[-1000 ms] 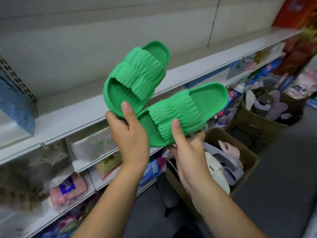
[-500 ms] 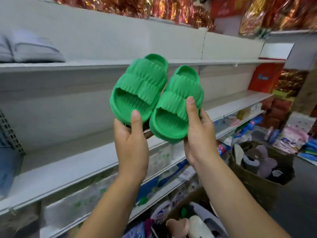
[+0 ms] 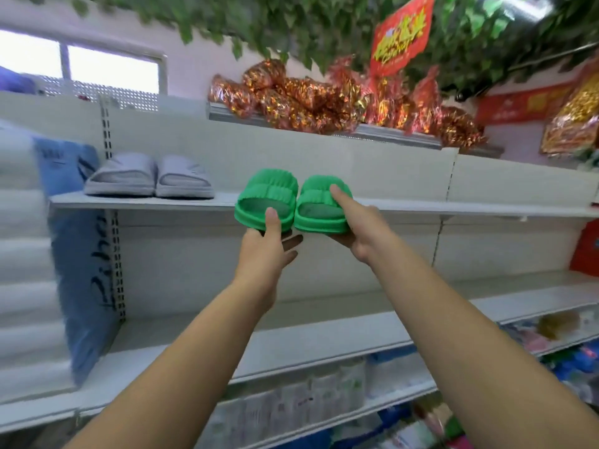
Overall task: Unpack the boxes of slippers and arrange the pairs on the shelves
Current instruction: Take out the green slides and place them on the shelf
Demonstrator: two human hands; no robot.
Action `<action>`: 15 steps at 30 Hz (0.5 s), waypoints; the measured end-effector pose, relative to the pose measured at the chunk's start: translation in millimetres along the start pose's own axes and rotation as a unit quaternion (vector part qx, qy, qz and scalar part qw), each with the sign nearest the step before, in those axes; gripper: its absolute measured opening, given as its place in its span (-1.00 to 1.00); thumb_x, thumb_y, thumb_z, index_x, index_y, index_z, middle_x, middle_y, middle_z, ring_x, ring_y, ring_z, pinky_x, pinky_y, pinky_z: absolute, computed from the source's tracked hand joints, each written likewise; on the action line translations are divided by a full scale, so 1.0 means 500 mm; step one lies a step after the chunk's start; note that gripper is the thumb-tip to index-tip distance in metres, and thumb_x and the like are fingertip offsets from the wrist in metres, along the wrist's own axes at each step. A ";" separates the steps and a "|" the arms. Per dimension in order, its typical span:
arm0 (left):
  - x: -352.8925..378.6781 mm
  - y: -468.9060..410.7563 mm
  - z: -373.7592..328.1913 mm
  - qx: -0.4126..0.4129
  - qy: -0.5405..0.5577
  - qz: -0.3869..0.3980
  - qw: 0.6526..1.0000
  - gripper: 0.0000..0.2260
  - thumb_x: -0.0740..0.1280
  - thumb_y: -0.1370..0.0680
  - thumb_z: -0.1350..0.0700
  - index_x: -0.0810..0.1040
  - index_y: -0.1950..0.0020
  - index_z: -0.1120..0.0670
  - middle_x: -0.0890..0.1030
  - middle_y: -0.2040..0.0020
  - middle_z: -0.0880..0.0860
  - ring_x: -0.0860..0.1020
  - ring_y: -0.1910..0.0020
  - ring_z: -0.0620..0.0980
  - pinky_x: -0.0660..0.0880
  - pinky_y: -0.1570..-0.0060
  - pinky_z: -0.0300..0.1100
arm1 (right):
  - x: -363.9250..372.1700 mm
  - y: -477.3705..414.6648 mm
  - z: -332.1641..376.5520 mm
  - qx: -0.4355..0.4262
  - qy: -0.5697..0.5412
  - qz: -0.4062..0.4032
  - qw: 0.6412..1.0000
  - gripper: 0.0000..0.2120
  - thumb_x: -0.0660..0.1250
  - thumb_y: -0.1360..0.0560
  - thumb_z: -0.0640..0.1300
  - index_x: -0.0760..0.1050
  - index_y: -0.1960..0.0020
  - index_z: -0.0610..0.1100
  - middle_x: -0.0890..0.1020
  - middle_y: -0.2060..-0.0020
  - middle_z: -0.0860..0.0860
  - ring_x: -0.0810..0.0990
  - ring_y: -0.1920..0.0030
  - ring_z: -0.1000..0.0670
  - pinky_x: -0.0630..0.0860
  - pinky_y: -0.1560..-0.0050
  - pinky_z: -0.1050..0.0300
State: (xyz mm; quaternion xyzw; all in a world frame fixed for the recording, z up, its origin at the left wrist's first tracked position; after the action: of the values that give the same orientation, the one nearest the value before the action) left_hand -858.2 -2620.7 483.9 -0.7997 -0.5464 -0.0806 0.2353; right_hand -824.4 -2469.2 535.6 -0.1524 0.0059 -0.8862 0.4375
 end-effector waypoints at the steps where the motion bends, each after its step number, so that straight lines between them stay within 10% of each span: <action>1: -0.005 -0.011 -0.007 -0.010 -0.029 0.010 0.999 -0.60 0.12 -0.71 -0.12 0.49 -0.33 0.15 0.66 -0.19 0.14 0.70 -0.06 0.03 0.62 -0.11 0.02 | 0.000 -0.016 0.009 -0.012 -0.006 -0.015 1.000 -0.24 0.59 -0.36 0.06 0.34 -0.38 -0.25 0.60 -0.16 -0.18 0.70 -0.02 -0.14 0.69 0.18 -0.04; 4: -0.037 -0.036 -0.020 0.081 -0.225 -0.013 0.971 -0.55 0.22 -0.66 -0.17 0.64 0.03 0.20 0.71 0.05 0.15 0.70 0.10 0.05 0.61 -0.03 0.10 | -0.008 -0.040 0.025 -0.056 -0.001 -0.013 0.998 -0.08 0.65 -0.20 0.16 0.23 -0.34 -0.16 0.41 -0.27 -0.15 0.62 -0.11 -0.10 0.70 0.07 -0.07; 6: -0.068 -0.052 -0.024 0.208 -0.384 -0.104 0.894 -0.53 0.37 -0.56 -0.21 0.55 0.27 0.18 0.63 0.26 0.12 0.59 0.23 0.08 0.52 0.12 0.05 | -0.016 -0.045 0.020 -0.080 0.056 0.029 0.995 0.02 0.65 -0.01 0.30 0.31 -0.28 -0.14 0.42 -0.29 -0.12 0.61 -0.15 -0.05 0.68 -0.03 -0.01; 12: -0.083 -0.109 -0.044 0.388 -0.530 -0.118 0.745 -0.42 0.44 -0.44 -0.30 0.53 -0.20 0.14 0.51 -0.23 0.14 0.43 -0.25 0.14 0.37 -0.19 0.04 | -0.031 -0.050 0.002 -0.193 0.246 0.133 0.940 -0.40 0.67 -0.26 0.05 0.57 -0.24 -0.02 0.72 -0.07 0.07 0.68 -0.08 0.12 0.59 -0.21 0.08; 15: -0.078 -0.145 -0.054 0.395 -0.588 -0.053 0.704 -0.43 0.24 -0.51 -0.36 0.63 -0.08 0.14 0.62 -0.16 0.11 0.53 -0.16 0.17 0.47 -0.13 0.06 | -0.034 -0.055 0.013 -0.238 0.307 0.109 0.915 -0.55 0.62 -0.33 0.04 0.57 -0.17 0.06 0.70 0.00 0.16 0.67 -0.03 0.18 0.57 -0.16 0.18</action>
State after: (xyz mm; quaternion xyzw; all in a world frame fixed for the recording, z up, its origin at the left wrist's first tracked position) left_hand -936.2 -2644.9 513.6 -0.4883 -0.5973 0.6169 0.1556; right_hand -834.0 -2438.4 541.2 0.0290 0.3676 -0.8084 0.4589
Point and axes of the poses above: each hand's wrist, its own y-axis away from the middle knuckle, its own x-axis out of the palm, z = x × y, the point moved 1 cm from there along -y, towards the middle knuckle
